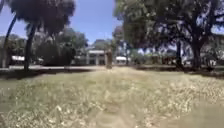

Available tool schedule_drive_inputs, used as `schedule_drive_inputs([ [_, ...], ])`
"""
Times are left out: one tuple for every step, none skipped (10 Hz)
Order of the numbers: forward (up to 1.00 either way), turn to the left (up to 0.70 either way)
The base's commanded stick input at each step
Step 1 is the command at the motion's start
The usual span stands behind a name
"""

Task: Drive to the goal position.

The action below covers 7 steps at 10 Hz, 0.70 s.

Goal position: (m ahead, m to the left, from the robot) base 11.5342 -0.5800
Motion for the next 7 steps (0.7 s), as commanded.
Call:
schedule_drive_inputs([
  [0.70,0.00],
  [0.70,-0.35],
  [0.70,-0.35],
  [0.70,-0.28],
  [0.70,-0.20],
  [0.70,-0.12],
  [0.70,-0.02],
])
